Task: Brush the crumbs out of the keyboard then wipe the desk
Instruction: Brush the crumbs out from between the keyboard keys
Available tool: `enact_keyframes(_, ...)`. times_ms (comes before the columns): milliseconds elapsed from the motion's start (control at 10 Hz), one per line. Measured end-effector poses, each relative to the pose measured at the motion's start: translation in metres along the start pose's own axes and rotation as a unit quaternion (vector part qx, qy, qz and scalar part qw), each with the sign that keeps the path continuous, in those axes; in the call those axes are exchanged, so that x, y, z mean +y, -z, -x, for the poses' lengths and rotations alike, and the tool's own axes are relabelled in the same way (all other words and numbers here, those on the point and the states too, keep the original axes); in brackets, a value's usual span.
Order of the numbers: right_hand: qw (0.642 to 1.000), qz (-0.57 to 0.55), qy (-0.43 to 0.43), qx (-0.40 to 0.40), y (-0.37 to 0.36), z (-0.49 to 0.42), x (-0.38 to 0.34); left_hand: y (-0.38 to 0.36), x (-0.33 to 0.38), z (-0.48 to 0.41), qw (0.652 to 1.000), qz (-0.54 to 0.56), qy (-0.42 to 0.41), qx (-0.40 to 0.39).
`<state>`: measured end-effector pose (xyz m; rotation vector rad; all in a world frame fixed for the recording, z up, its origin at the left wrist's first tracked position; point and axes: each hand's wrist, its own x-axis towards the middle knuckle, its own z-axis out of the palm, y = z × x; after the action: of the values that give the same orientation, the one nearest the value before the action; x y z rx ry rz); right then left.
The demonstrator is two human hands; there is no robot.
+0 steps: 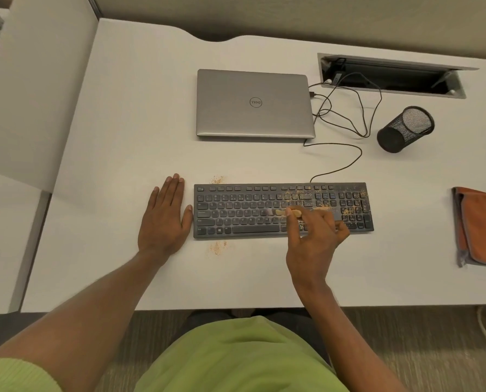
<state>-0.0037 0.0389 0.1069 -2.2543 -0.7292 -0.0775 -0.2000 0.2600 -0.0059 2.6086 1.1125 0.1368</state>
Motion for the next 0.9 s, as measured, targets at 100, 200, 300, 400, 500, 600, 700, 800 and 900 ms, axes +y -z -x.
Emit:
enact_keyframes(100,0.999,-0.041,0.024,-0.022,0.0,-0.004,0.0,-0.001,-0.001,0.0,1.0,0.001,0.001,-0.001)
enact_keyframes(200,0.995,-0.046,0.048,-0.075,-0.003,-0.007,0.003,0.0,-0.001,0.001,1.0,-0.003,0.0,-0.003)
enact_keyframes(300,0.995,-0.015,0.035,-0.093,-0.002,-0.008,0.012,0.0,-0.001,0.0,1.0,-0.004,-0.001,-0.002)
enact_keyframes(400,0.997,0.033,0.016,-0.07,0.005,-0.008,0.016,0.0,-0.001,0.0,1.0,-0.004,-0.001,-0.002)
enact_keyframes(500,0.999,0.02,0.018,-0.047,0.009,-0.007,0.011,0.0,-0.001,0.0,1.0,-0.002,-0.001,-0.001)
enact_keyframes(600,0.997,-0.029,0.037,-0.062,0.006,-0.008,0.004,0.0,0.0,0.0,1.0,-0.002,-0.001,-0.001)
enact_keyframes(700,0.994,-0.039,0.038,-0.094,0.002,-0.007,0.002,0.0,0.0,0.0,1.0,-0.003,-0.001,-0.002)
enact_keyframes(800,0.995,-0.003,0.018,-0.102,0.002,-0.005,0.008,0.0,0.0,0.0,1.0,-0.006,-0.001,-0.002)
enact_keyframes(900,0.997,0.036,0.002,-0.069,0.008,-0.005,0.013,0.0,0.0,0.0,1.0,-0.002,-0.001,0.001)
